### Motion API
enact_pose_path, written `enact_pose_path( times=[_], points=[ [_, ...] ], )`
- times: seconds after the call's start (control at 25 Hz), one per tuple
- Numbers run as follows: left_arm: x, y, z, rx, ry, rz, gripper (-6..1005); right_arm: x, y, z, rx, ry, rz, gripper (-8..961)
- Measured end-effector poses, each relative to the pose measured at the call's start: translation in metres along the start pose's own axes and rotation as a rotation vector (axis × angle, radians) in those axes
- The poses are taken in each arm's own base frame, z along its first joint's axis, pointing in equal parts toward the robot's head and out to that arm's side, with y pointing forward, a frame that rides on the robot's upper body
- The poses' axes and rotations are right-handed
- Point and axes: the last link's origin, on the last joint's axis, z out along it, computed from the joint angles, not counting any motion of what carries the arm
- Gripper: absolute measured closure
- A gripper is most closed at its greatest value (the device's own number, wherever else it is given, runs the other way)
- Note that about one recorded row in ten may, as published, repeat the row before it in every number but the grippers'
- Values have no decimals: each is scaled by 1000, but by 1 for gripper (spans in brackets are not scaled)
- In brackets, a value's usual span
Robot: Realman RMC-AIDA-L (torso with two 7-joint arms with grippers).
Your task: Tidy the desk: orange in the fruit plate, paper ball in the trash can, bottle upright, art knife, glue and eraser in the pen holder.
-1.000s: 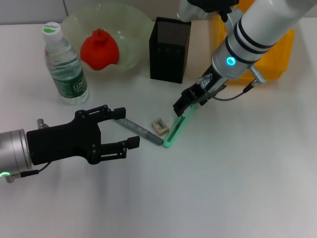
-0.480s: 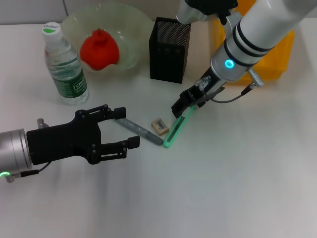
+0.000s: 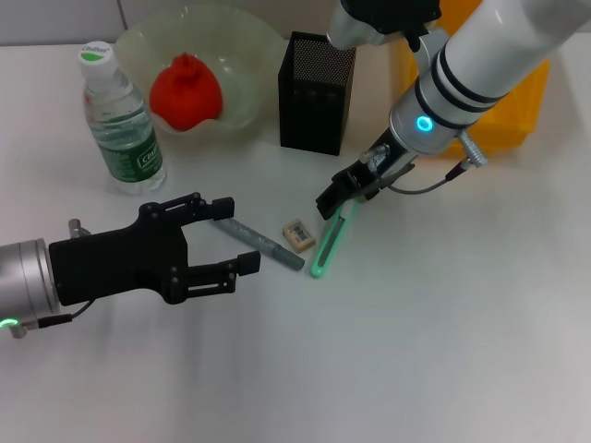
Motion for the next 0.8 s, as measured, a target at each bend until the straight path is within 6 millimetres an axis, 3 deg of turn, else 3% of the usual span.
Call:
enact_pose_path(
  times=[0.8],
  points=[
    [2,-2,1,3,2,2,188,-6,8,0,-49,-48,-49,203]
  ],
)
